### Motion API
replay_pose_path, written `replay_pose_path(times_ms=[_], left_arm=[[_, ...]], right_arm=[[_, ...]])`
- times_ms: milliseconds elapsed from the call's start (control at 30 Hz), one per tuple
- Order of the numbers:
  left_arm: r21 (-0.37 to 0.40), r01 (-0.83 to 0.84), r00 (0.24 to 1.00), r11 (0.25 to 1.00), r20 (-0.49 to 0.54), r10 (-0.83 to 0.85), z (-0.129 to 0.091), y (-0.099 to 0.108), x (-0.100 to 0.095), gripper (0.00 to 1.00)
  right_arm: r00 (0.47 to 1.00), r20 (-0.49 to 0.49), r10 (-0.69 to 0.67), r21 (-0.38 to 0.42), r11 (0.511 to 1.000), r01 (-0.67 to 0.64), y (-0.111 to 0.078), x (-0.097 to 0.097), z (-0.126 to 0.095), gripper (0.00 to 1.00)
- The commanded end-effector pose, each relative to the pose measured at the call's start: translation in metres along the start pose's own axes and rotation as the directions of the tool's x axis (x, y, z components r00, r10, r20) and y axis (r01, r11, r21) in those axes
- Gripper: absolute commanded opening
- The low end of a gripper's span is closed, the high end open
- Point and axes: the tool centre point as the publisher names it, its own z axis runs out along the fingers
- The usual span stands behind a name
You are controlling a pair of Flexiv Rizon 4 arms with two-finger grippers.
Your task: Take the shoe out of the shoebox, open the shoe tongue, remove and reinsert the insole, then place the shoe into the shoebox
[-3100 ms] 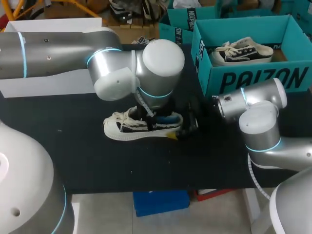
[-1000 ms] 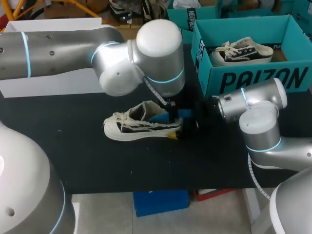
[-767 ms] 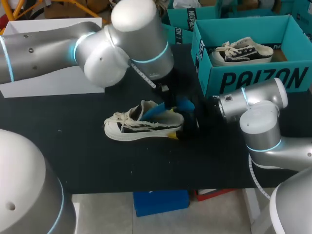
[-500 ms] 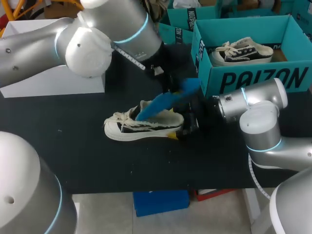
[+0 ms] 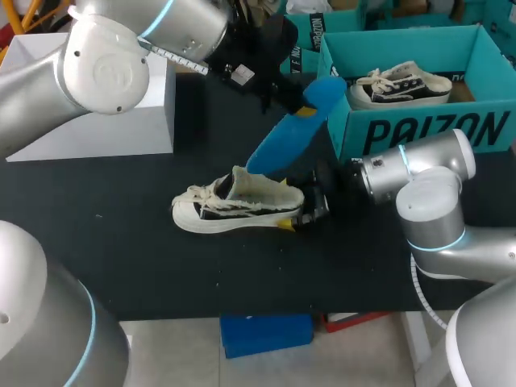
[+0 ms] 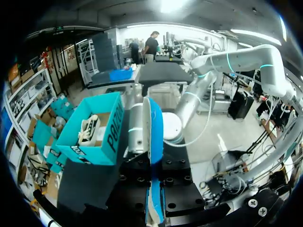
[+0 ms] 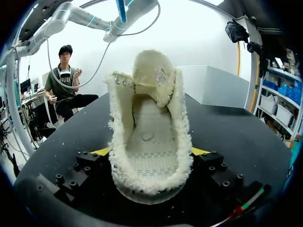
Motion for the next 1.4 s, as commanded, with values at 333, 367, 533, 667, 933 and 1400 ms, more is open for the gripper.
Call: replay_pose_path(times_ms=[333, 367, 533, 667, 933, 1400], left_arm=[[0.31, 0.088, 0.995, 0.947, -0.063, -0.072, -0.035, 0.001, 0.015, 0.0], [0.312, 0.085, 0.996, 0.946, -0.057, -0.071, -0.038, 0.0, 0.018, 0.0], [0.274, 0.043, 0.997, 0.961, -0.074, -0.024, -0.043, -0.001, 0.022, 0.0], [0.274, 0.043, 0.997, 0.961, -0.074, -0.024, -0.043, -0.001, 0.022, 0.0], [0.274, 0.043, 0.997, 0.961, -0.074, -0.024, -0.043, -0.001, 0.022, 0.0], [0.45, 0.208, 0.959, 0.868, -0.266, -0.092, -0.074, -0.008, 0.017, 0.0]], right_arm=[[1.0, 0.001, 0.001, 0.001, 1.0, -0.001, -0.002, 0.0, 0.002, 0.0], [1.0, 0.001, 0.001, 0.001, 1.0, -0.001, -0.002, 0.0, 0.002, 0.0], [1.0, 0.001, 0.001, 0.001, 1.0, -0.001, -0.002, 0.0, 0.002, 0.0], [1.0, 0.001, 0.001, 0.001, 1.0, -0.001, -0.002, 0.0, 0.002, 0.0], [1.0, 0.001, 0.001, 0.001, 1.0, -0.001, -0.002, 0.0, 0.002, 0.0], [1.0, 0.001, 0.001, 0.001, 1.0, -0.001, -0.002, 0.0, 0.002, 0.0]])
